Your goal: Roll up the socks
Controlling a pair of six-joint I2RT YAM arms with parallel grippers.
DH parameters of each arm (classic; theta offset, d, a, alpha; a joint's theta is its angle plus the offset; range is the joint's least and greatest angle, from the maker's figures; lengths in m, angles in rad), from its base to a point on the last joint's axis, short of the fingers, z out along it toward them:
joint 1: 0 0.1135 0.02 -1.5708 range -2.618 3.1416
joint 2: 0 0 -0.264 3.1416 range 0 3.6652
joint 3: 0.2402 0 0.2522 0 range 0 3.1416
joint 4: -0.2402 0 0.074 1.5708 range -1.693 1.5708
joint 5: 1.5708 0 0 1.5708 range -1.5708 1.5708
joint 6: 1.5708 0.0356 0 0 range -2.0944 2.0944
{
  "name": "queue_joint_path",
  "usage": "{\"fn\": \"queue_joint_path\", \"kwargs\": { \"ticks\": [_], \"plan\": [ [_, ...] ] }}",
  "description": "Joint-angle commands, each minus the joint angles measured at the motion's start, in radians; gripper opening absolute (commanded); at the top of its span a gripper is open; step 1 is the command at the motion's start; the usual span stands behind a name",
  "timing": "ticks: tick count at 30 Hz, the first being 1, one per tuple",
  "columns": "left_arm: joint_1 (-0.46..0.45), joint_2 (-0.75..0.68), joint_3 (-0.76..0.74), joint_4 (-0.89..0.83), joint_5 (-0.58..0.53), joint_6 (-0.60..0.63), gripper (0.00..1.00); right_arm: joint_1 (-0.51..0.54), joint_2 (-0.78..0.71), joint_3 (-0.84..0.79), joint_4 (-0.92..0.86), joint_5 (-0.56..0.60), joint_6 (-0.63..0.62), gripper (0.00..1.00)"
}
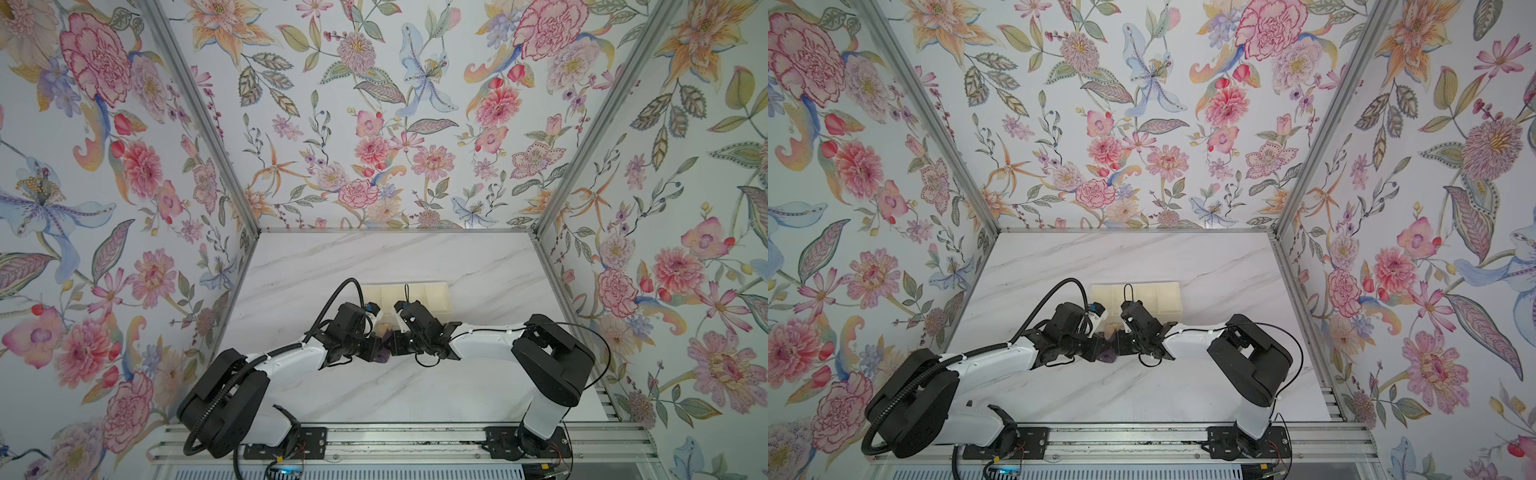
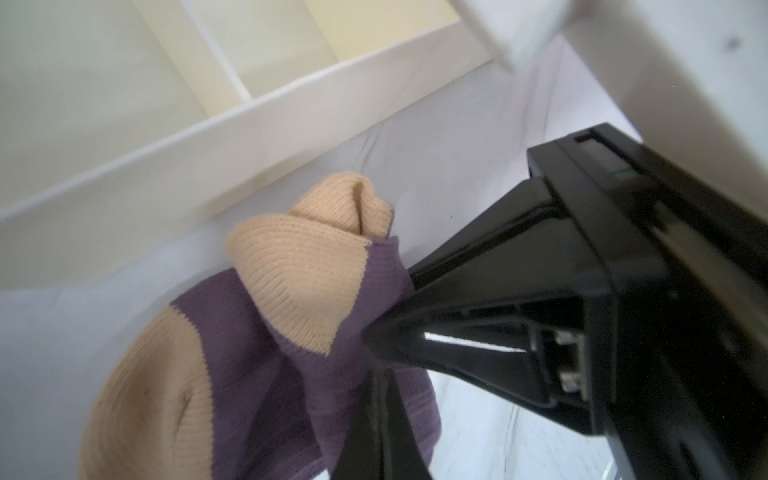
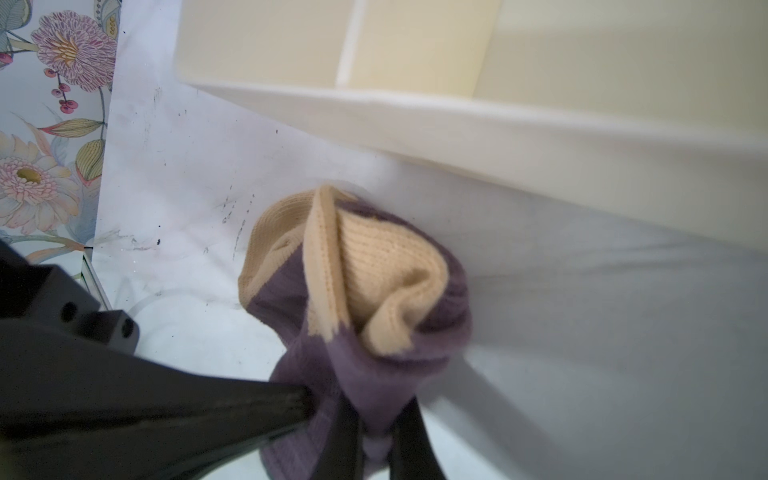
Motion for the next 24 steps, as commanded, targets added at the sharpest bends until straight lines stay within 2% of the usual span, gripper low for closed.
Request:
{"fn": "queue_joint_path", "kwargs": {
  "ticks": [1,11,17,24],
  "plan": [
    [-0.01,0.036,0.015,0.01,0.0,0.007,0.0,0.005,0.014,0.0,-0.078,0.016,-0.02,0.0],
    [-0.009,0.089,0.01,-0.038,-0.059,0.033,0.0,-0.005,0.011,-0.011,-0.054,-0.007,-0.018,0.0],
    [-0.007,0.106,-0.007,-0.028,-0.061,0.031,0.0,-0.033,-0.02,-0.056,0.029,-0.071,0.012,0.17],
    [0.001,0.134,-0.018,-0.004,-0.052,0.026,0.0,-0.071,-0.111,-0.146,0.116,-0.125,0.064,0.31]
  ]
}}
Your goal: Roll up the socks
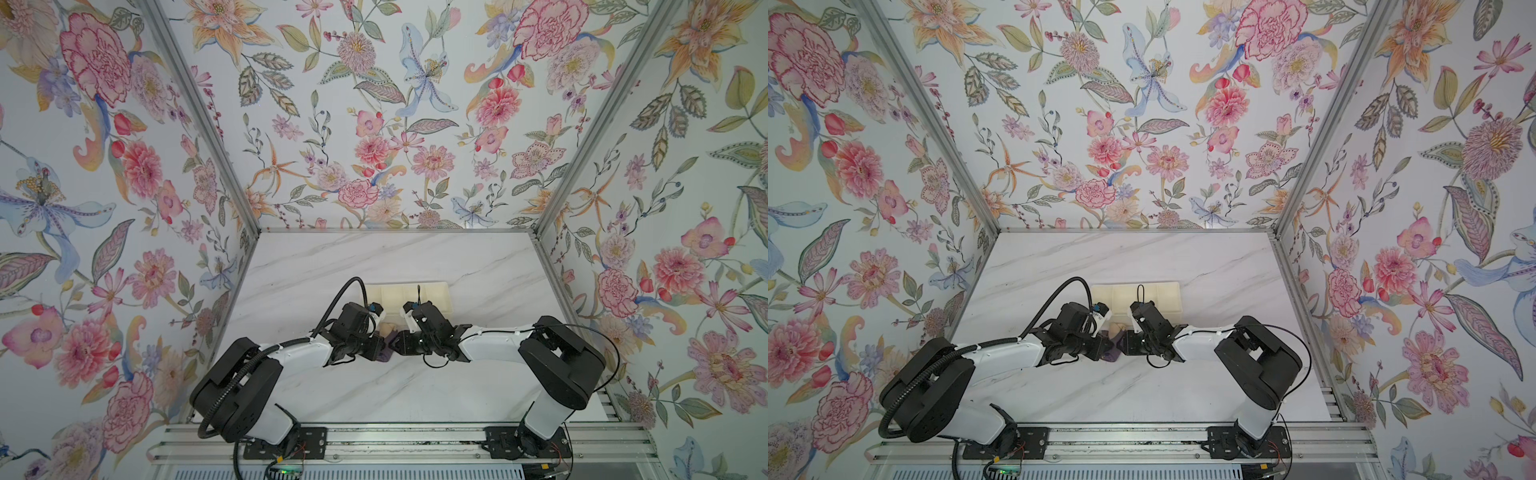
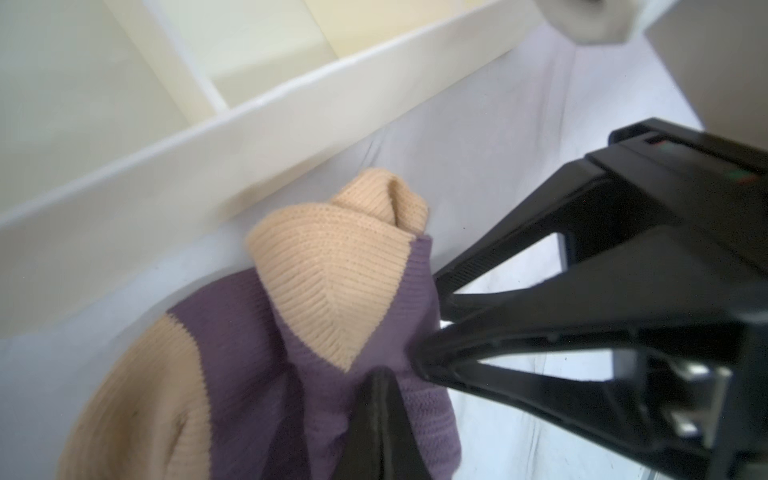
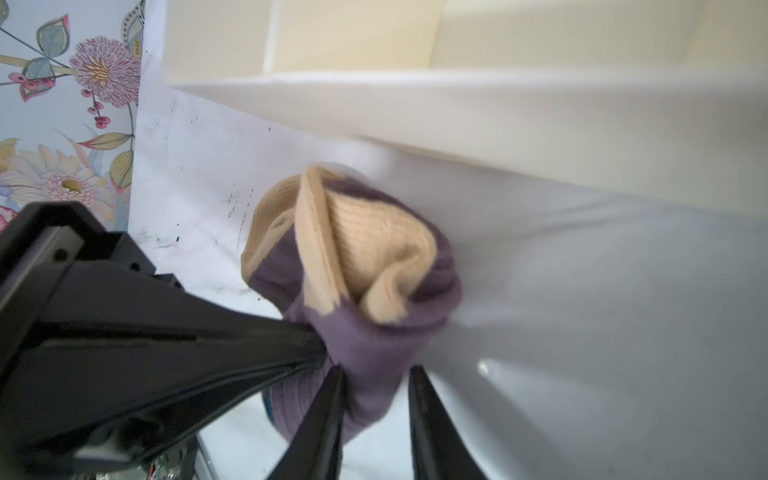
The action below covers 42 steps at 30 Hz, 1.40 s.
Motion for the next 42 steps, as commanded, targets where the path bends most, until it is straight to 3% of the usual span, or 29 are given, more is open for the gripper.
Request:
{"fn": "queue_joint_path", "kwargs": {
  "ticks": [1,10,20,42],
  "plan": [
    [0.004,0.053,-0.028,-0.07,-0.051,0.014,0.0,-0.008,-0.052,-0.037,0.032,-0.036,0.029,0.33],
    [0.019,0.059,-0.055,-0.042,-0.044,0.004,0.0,-0.008,-0.079,-0.138,0.169,-0.054,0.134,0.38],
    [0.038,0.06,-0.089,0.002,-0.013,-0.013,0.0,-0.007,-0.001,-0.162,0.357,-0.089,0.228,0.38],
    [0.082,0.055,-0.142,0.059,0.021,-0.033,0.0,0.008,0.08,-0.157,0.387,-0.071,0.263,0.38]
  ]
}}
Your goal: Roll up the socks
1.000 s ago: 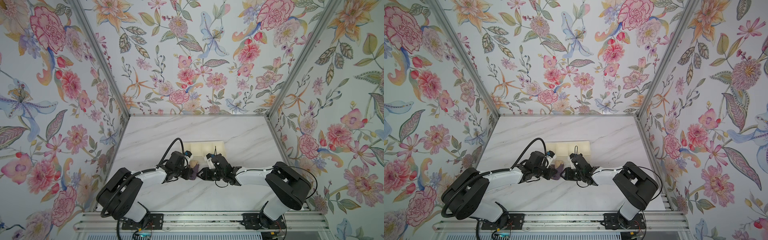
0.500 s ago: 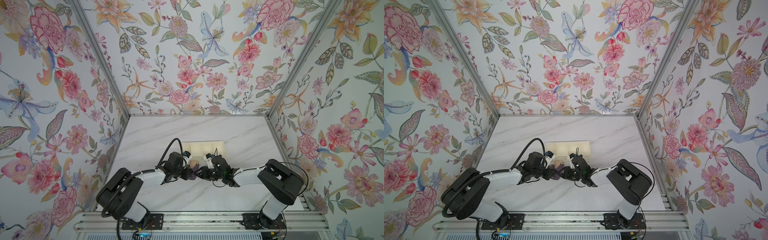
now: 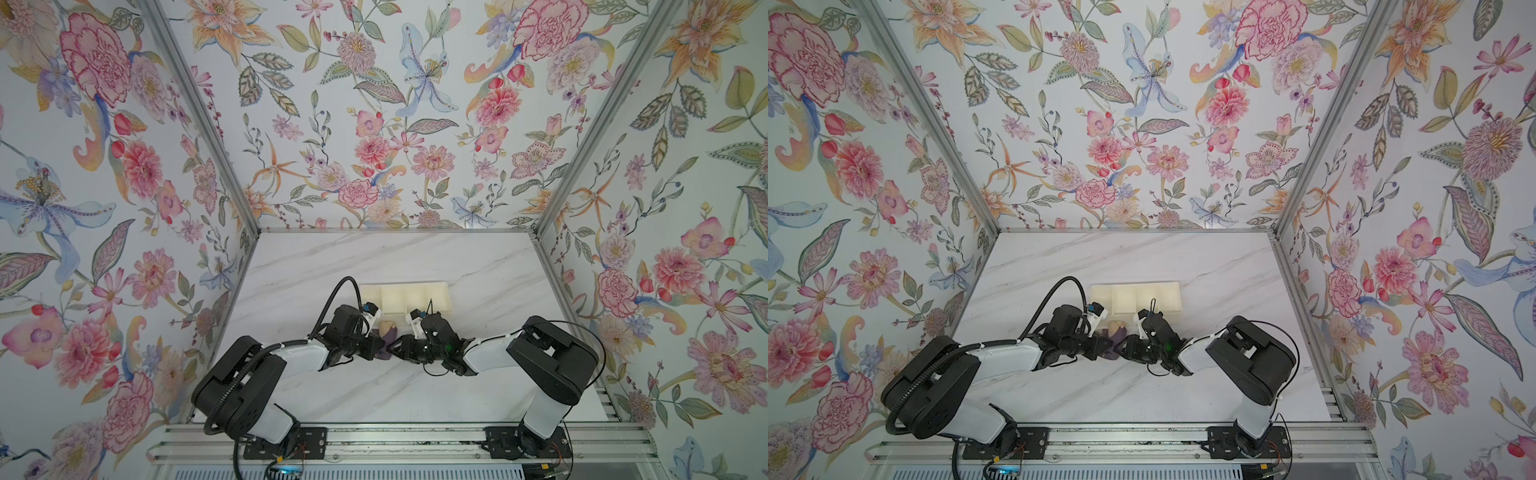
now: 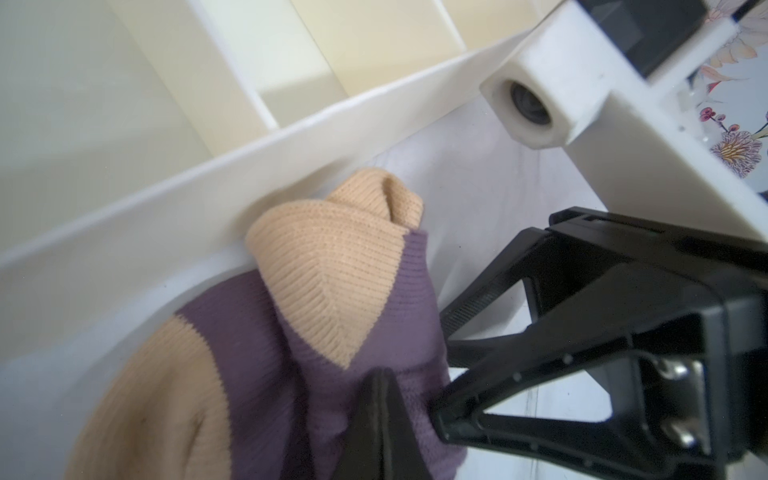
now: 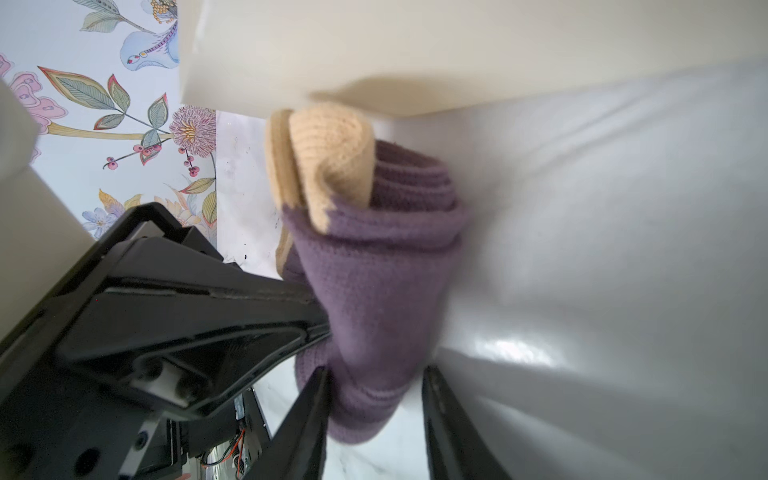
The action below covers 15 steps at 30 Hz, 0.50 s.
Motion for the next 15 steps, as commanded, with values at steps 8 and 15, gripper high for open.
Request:
{"fn": "queue_joint_path", "kwargs": {
  "ticks": [8,15],
  "plan": [
    [0.024,0.048,-0.06,-0.107,-0.044,-0.011,0.0,0.004,0.038,0.026,-0.013,-0.005,-0.005,0.38],
    [0.028,0.091,-0.065,-0.089,-0.035,-0.016,0.0,0.0,0.054,0.047,0.001,0.001,-0.021,0.35]
  ]
}}
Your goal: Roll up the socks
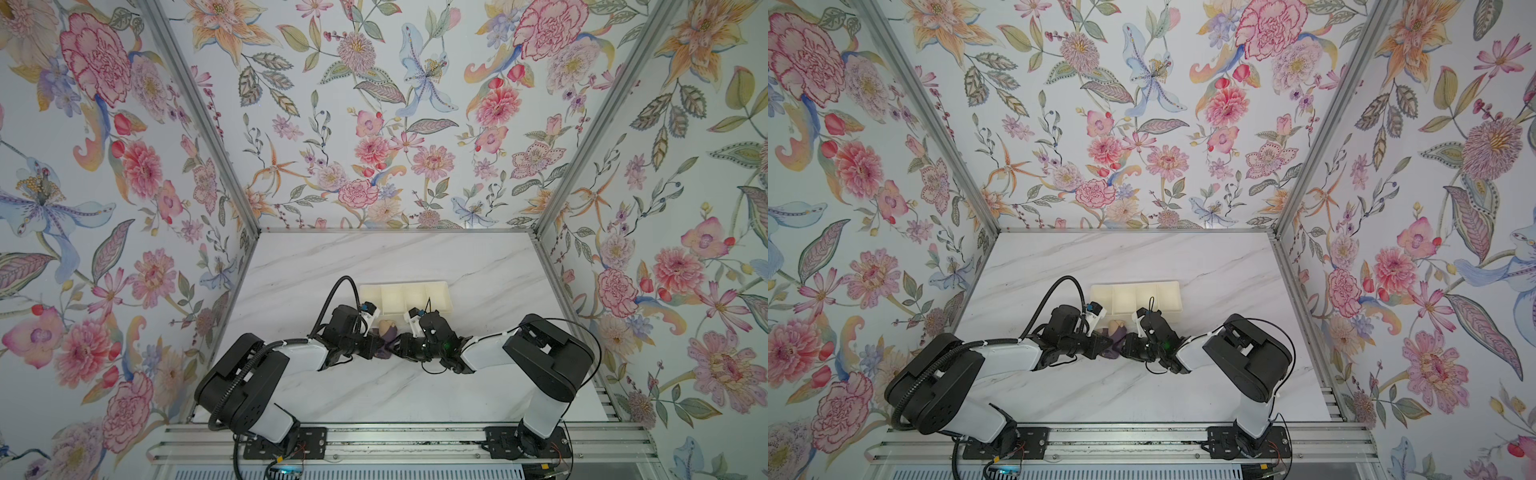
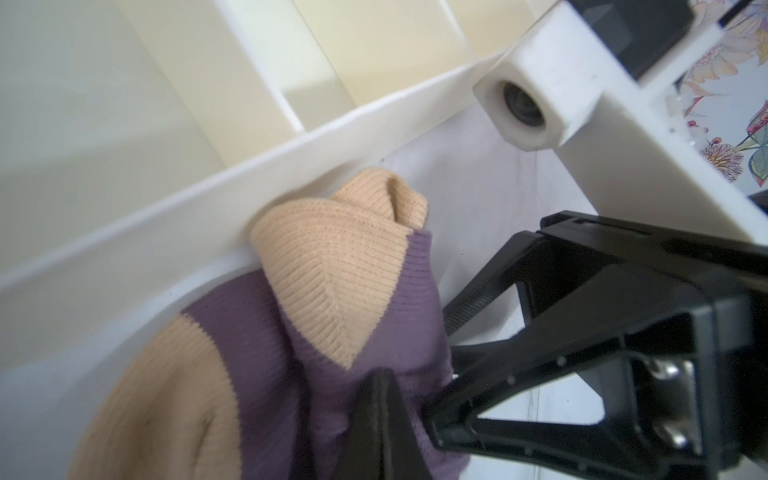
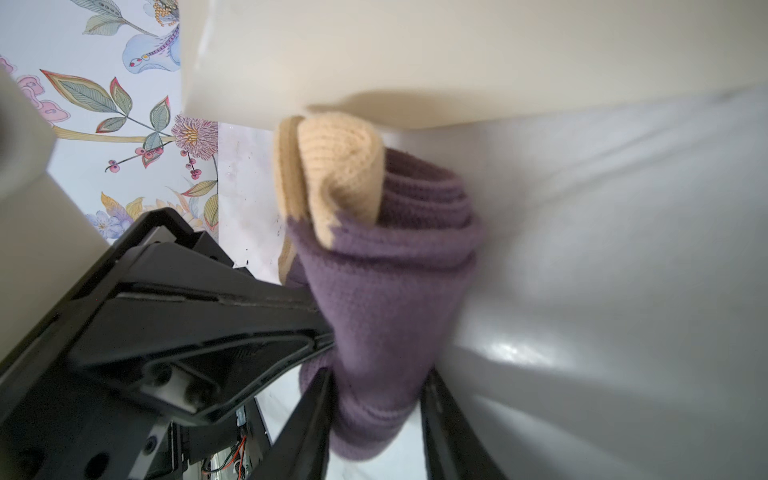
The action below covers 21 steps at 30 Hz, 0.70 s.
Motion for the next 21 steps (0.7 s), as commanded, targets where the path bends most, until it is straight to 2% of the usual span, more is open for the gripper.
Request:
{"fn": "queue_joint_path", "kwargs": {
  "ticks": [1,7,12,21],
  "plan": [
    [0.009,0.065,-0.052,-0.15,-0.061,-0.001,0.0,0.001,0.027,0.019,0.001,0.009,-0.019,0.34],
    [0.009,0.077,-0.052,-0.144,-0.055,0.0,0.0,0.001,0.032,0.018,0.036,0.01,-0.029,0.18],
    [0.003,0.079,-0.051,-0.143,-0.043,-0.003,0.0,0.004,-0.001,0.003,0.001,0.03,-0.06,0.09],
    [-0.07,0.099,-0.027,-0.121,-0.044,-0.04,0.0,0.015,-0.117,0.044,-0.297,0.11,-0.204,0.07]
  ]
}}
